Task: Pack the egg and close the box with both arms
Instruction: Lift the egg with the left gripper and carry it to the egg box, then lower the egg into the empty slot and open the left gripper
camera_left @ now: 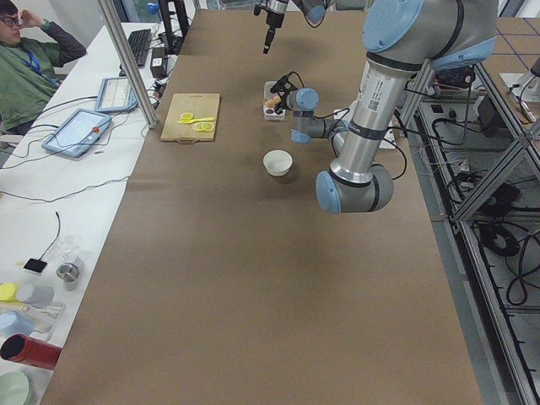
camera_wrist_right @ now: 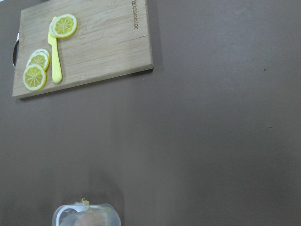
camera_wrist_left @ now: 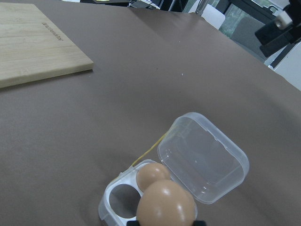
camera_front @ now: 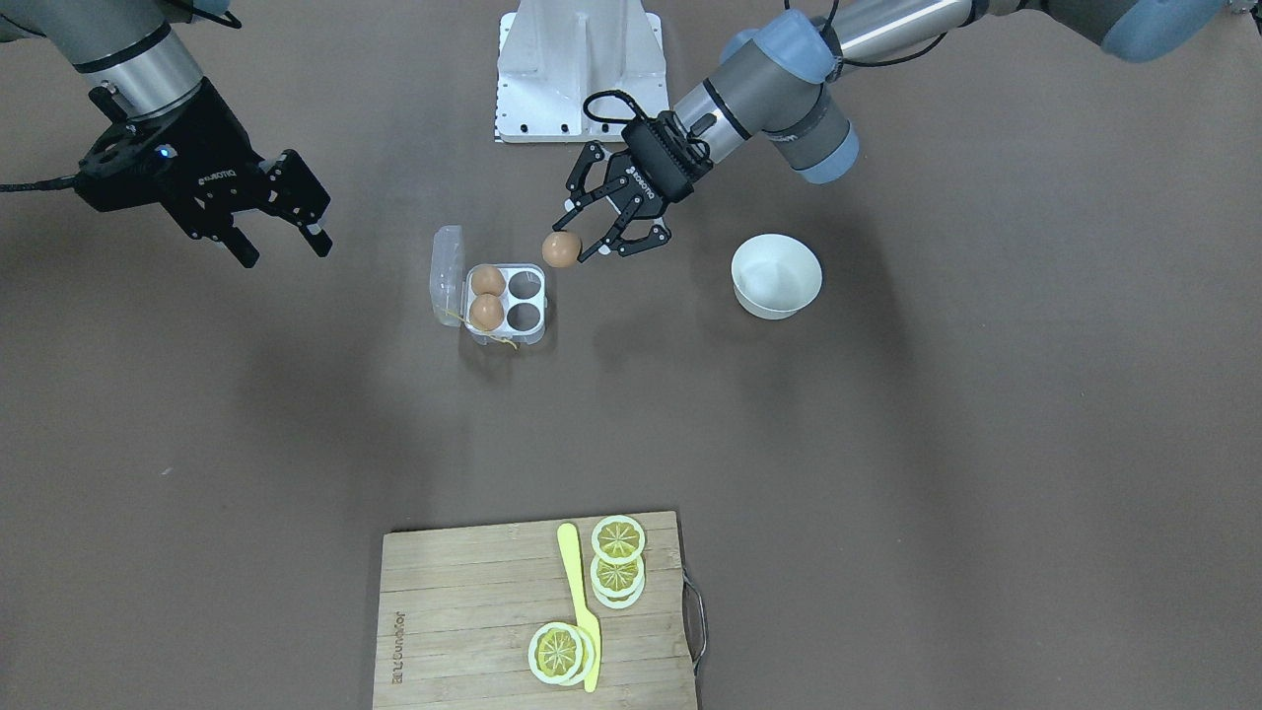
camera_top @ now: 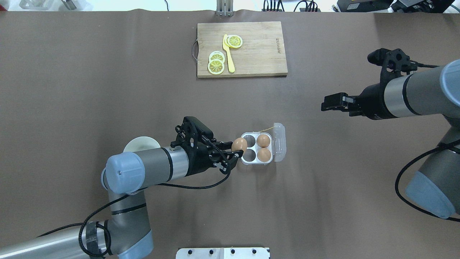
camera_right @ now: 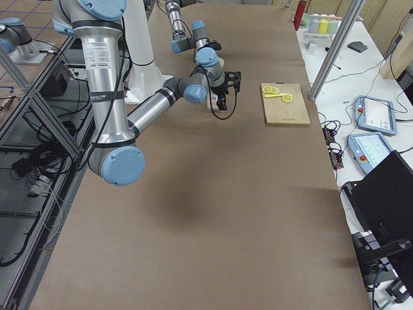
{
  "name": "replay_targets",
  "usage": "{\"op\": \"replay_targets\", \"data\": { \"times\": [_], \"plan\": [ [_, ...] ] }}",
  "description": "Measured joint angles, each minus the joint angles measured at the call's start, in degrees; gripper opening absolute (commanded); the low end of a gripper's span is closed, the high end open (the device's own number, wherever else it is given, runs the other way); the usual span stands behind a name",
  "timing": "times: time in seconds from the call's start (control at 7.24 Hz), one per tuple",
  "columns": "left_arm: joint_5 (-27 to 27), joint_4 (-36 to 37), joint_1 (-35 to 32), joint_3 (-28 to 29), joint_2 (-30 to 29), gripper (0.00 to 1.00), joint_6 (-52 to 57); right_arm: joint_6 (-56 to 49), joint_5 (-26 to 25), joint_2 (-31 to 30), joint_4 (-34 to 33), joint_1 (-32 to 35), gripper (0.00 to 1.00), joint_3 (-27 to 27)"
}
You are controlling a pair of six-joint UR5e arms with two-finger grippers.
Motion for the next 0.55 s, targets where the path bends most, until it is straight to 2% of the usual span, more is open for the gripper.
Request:
{"op": "replay_targets", "data": {
  "times": [0.55],
  "plan": [
    [3.22, 0.0, 1.48, 4.63, -3.23, 0.0, 1.98, 0.0, 0.0, 0.0, 0.0, 0.08, 0.91, 0.08]
  ]
}}
